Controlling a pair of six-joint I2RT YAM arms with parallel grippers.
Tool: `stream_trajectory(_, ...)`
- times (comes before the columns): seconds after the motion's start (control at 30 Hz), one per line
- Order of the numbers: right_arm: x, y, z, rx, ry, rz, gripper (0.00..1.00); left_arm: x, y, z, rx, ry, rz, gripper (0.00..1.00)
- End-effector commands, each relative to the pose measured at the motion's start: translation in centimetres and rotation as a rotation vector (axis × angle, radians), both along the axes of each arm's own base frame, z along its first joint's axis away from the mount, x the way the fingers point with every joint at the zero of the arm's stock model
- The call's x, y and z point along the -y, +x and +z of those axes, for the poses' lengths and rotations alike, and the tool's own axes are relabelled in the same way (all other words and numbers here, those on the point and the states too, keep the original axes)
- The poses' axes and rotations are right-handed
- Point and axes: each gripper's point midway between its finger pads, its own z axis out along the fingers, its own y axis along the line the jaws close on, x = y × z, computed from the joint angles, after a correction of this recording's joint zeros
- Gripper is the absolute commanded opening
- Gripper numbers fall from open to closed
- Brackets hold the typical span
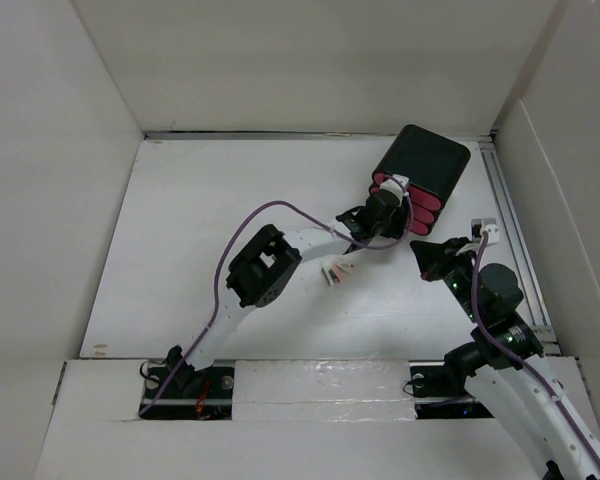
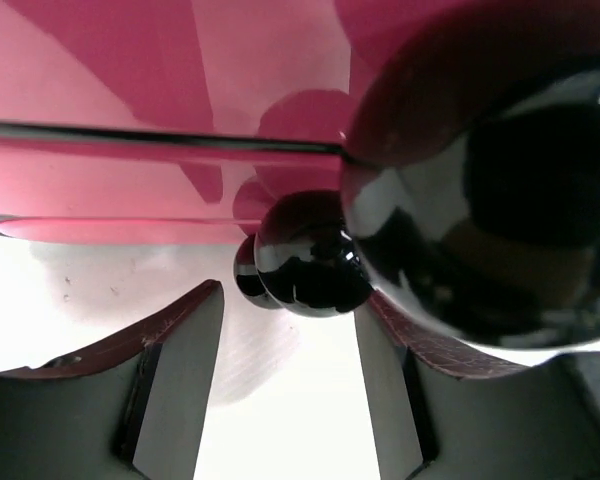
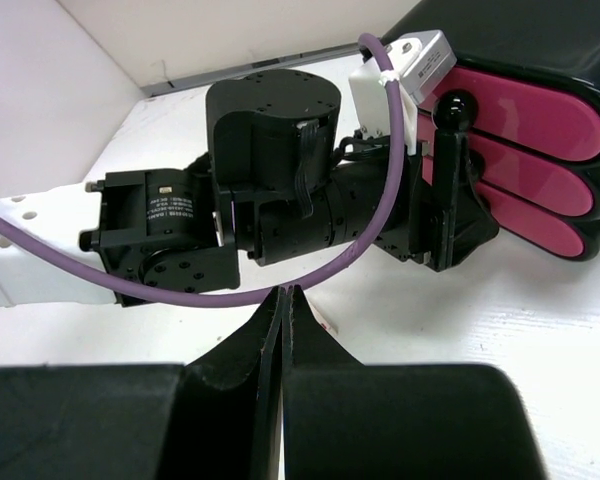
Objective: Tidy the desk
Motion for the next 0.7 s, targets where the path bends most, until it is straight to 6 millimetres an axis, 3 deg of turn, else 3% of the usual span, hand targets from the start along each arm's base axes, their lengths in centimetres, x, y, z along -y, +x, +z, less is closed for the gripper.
stream_trajectory(0.0,-0.5,0.0,1.7,0.055,0.019,0.022,0.00,0.6,1.4,1.8,0.052,-0.013,0.016,0.51)
stream_trajectory(0.2,-0.3,-0.2,1.8,0.059,0.022,0.018,0.00,1.0,2.5,1.3,0.059,-0.013,0.015,0.45)
stream_trajectory(0.3,-0.4,-0.1,1.7,0.056,0.021,0.018,0.00,1.2,2.5,1.5,0.068,-0.017,0.010,0.36)
stream_trajectory(0.33,-0.4,-0.1,1.8,0.058,0.020,0.018,0.00,1.2,2.5,1.4,0.067,-0.016,0.010,0.29)
stream_trajectory(0.43,-0.4,0.0,1.6,0.051,0.021,0.019,0.00,0.9,2.0,1.7,0.064,-0.027,-0.001,0.17)
stream_trajectory(0.47,-0.5,0.0,1.6,0.053,0.021,0.021,0.00,1.1,1.9,3.0,0.078,-0.054,-0.013,0.15)
stream_trajectory(0.5,-0.5,0.0,1.6,0.052,0.023,0.019,0.00,0.7,1.4,2.2,0.063,-0.046,-0.017,0.13)
stream_trajectory(0.53,-0.5,0.0,1.5,0.051,0.021,0.021,0.00,0.6,1.2,3.2,0.074,-0.065,-0.020,0.10)
stream_trajectory(0.57,-0.5,0.0,1.5,0.050,0.020,0.021,0.00,0.1,0.6,2.3,0.055,-0.053,-0.029,0.08)
stream_trajectory(0.67,-0.5,0.0,1.4,0.049,0.022,0.022,0.00,-1.0,-0.7,2.5,0.040,-0.067,-0.036,0.05)
